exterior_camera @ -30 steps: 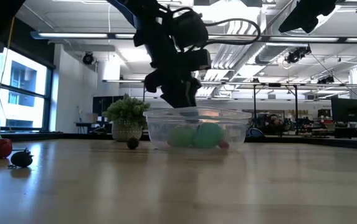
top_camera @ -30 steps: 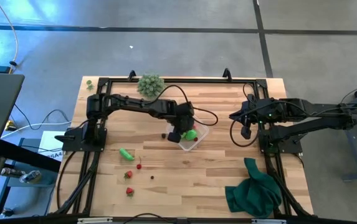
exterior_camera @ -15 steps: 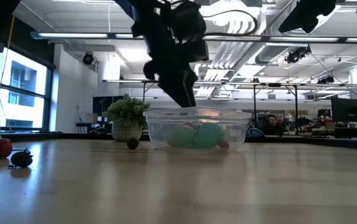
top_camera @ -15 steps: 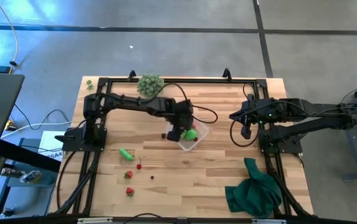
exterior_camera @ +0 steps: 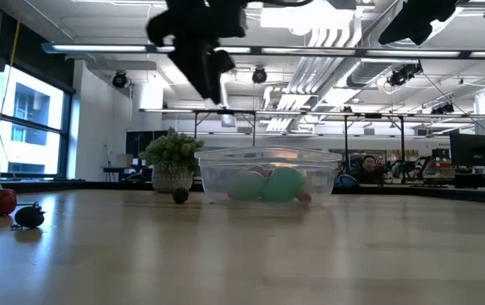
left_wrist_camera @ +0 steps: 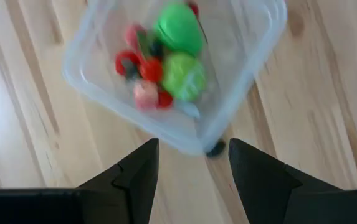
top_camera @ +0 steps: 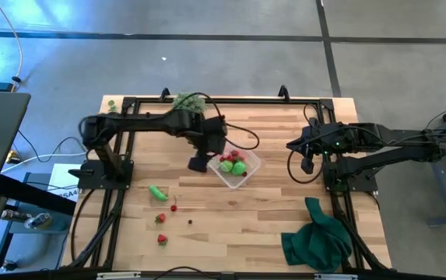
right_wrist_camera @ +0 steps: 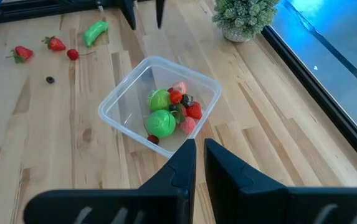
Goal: Pick and placing Produce into tupperware
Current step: Put the green peas into the transparent bin
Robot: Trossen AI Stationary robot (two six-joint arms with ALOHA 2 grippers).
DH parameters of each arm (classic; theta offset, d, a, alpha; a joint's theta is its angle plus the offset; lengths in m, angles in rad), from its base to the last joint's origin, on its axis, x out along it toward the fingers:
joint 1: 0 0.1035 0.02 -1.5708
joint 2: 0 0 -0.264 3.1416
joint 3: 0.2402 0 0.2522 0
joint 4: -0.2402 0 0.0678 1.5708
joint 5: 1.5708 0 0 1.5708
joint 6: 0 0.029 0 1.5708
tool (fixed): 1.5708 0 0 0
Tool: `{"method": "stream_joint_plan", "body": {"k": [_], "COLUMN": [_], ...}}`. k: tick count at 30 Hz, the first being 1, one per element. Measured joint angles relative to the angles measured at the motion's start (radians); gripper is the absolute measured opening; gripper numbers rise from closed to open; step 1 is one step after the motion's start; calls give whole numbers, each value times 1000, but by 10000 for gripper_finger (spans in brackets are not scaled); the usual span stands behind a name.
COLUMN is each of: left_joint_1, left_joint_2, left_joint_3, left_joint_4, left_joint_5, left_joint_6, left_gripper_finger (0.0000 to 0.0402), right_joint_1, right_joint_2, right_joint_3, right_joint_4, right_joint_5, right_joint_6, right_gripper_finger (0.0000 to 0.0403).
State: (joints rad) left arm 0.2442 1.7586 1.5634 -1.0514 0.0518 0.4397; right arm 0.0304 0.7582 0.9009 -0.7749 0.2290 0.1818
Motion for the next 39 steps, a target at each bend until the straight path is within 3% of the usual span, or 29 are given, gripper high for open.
{"method": "stream_joint_plan", "body": {"k": [10,15,21,25,32,39], "left_joint_1": [-98,-153,-194,-192,-193,-231], "left_joint_2": [-223,-405,-657,-761,-783,-729], "left_joint_3": [-225,-431,-697,-826,-935,-947], "left_joint_4": [-36,32,64,72,164,175], "left_joint_5": [-26,-1,3,43,228,244], "left_joint_6": [3,9,-103,-127,-4,9], "left_gripper_finger": [184,184,184,184,184,184], "right_joint_1": [0,0,0,0,0,0], "right_joint_2": [0,0,0,0,0,0], "right_joint_3": [0,0,0,0,0,0], "right_joint_4": [0,0,0,0,0,0], "right_joint_5": [0,0,0,0,0,0], "right_joint_6": [0,0,0,0,0,0], "right_gripper_finger": [25,25,25,25,25,25]}}
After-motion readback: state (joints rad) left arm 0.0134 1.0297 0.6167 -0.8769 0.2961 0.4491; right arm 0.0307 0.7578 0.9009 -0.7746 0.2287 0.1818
